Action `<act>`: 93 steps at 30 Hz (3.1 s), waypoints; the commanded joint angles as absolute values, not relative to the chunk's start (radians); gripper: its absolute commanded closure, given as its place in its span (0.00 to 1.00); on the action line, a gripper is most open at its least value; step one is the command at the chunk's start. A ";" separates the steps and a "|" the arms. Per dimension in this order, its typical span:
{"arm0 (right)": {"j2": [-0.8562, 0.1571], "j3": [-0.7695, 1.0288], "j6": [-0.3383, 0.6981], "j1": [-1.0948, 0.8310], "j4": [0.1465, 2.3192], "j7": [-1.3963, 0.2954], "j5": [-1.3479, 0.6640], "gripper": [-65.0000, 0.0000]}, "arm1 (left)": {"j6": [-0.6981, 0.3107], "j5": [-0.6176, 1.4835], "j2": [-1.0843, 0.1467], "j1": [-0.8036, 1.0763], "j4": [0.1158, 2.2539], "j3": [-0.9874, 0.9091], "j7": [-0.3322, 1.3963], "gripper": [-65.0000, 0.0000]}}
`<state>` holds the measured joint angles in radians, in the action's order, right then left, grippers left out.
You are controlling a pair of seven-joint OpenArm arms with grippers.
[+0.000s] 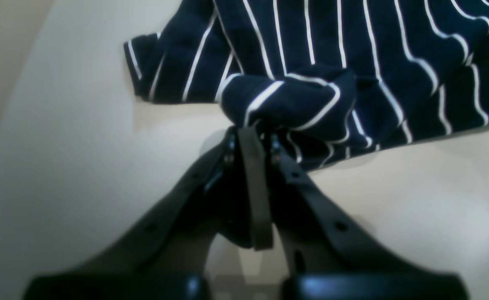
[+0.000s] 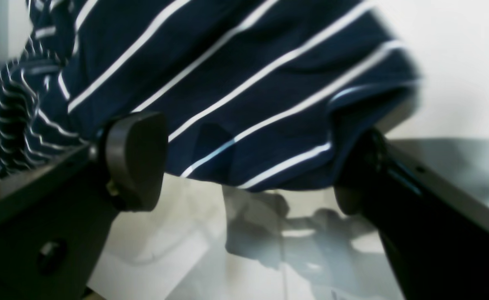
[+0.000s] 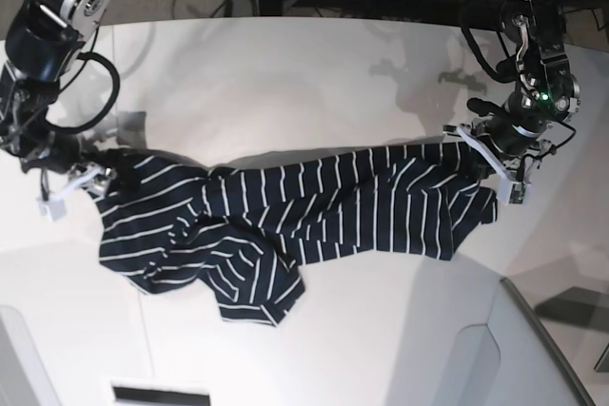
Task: Layout the t-shirt on the table in an organized manner, then fold the t-shirt properly
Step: 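Pull the held edges apart with both grippers to stretch the shirt, then lift the stretched shirt high with both grippers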
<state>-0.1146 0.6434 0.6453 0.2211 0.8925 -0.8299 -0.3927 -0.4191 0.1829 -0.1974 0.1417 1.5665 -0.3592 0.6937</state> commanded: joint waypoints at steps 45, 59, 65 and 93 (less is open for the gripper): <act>-0.163 0.285 0.627 0.226 1.822 -1.124 -0.357 1.00 | -0.418 0.182 -0.280 -0.102 1.797 -0.305 0.834 1.00; -0.323 0.185 0.627 0.510 1.701 -1.122 -0.355 1.00 | -0.418 0.180 -0.349 -0.377 1.707 -0.139 0.949 1.00; -0.380 0.143 0.627 0.616 1.616 -1.115 -0.355 1.00 | -0.418 0.093 -0.364 -0.483 1.670 -0.045 0.951 1.00; -0.430 0.065 0.573 1.072 1.187 -0.905 -0.354 1.00 | -0.417 -0.015 -0.363 -1.066 1.279 0.205 0.866 1.00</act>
